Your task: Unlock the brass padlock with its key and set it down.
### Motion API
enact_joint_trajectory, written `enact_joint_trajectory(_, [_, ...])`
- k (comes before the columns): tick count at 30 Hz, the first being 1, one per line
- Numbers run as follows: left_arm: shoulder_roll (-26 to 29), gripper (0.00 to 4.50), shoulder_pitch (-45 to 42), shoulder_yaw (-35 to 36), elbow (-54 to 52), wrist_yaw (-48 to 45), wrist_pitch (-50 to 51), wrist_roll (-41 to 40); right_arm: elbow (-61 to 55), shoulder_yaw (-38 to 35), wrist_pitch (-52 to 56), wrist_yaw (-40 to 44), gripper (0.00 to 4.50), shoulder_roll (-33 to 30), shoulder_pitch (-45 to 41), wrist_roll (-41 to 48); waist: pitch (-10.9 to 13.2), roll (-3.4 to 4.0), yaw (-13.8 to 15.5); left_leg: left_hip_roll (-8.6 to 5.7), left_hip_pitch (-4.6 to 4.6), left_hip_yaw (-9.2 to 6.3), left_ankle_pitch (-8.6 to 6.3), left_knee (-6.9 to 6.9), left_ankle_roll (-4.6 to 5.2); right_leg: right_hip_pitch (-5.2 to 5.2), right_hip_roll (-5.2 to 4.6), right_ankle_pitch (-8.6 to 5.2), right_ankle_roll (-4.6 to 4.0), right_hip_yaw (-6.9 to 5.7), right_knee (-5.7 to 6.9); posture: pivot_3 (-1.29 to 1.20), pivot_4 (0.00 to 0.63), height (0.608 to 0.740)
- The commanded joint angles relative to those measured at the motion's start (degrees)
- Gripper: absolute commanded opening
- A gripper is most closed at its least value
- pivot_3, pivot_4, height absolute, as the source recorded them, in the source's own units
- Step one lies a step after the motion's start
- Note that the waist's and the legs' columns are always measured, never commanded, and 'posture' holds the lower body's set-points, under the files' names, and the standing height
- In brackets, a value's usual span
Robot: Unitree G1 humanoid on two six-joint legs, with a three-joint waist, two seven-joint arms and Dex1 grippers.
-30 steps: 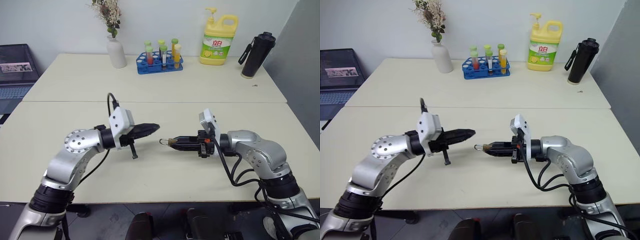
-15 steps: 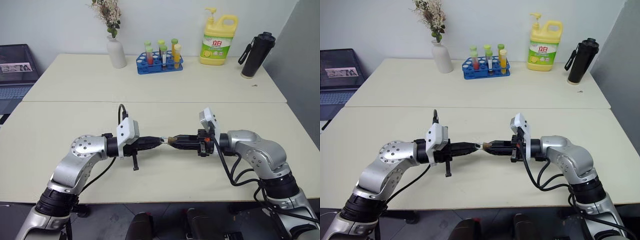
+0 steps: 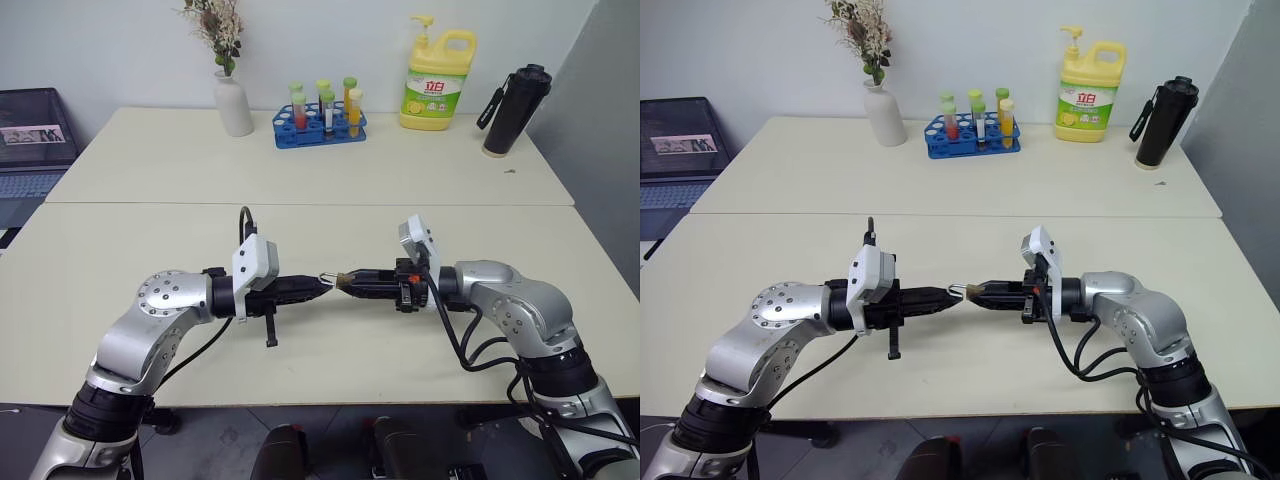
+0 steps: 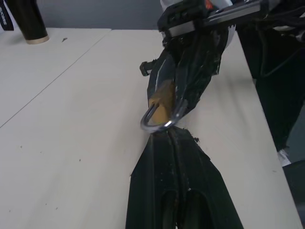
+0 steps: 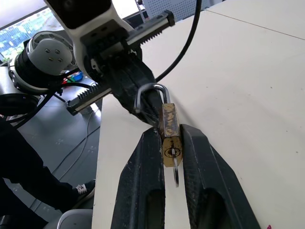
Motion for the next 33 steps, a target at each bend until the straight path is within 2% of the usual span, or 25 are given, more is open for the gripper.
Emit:
enact_joint_trajectory(1, [-0.3, 0.0, -0.2, 3.0, -3.4, 1.0, 2.3, -3.6, -0.8, -1.0, -0.4, -0.1, 0.17, 0.0, -0.3, 0.2, 0.0, 0.0, 0.0, 0.0, 0.0, 0.0, 0.0, 0.0, 0.0, 0.0, 0.0, 0.0, 0.0, 0.0, 0.0, 0.0, 0.15, 0.74])
enact_joint_trajectory(4, [-0.8, 0.0, -0.9, 4.5, -5.0, 2.7, 5.5, -6.9, -0.4, -0.9, -0.7, -0.3, 0.17, 0.1, -0.3, -0.1, 0.0, 0.0, 0.0, 0.01, 0.0, 0.0, 0.0, 0.0, 0.0, 0.0, 0.0, 0.0, 0.0, 0.0, 0.0, 0.0, 0.15, 0.74])
enact_joint_trajectory(9, [-0.3, 0.0, -1.3, 5.1, -5.3, 2.9, 7.0, -7.5, -0.4, -0.7, -0.7, 0.1, 0.17, 0.2, -0.4, 0.0, 0.0, 0.0, 0.0, 0.0, 0.0, 0.0, 0.0, 0.0, 0.0, 0.0, 0.0, 0.0, 0.0, 0.0, 0.0, 0.0, 0.15, 0.74])
enact_joint_trajectory(33, [-2.6, 0.0, -2.9, 3.7, -2.5, 3.7, 2.4, -1.6, -1.5, -0.9, 0.0, -0.4, 0.17, 0.4, 0.1, 0.7, 0.0, 0.0, 0.0, -0.01, 0.0, 0.0, 0.0, 0.0, 0.0, 0.0, 0.0, 0.0, 0.0, 0.01, 0.0, 0.0, 0.15, 0.74])
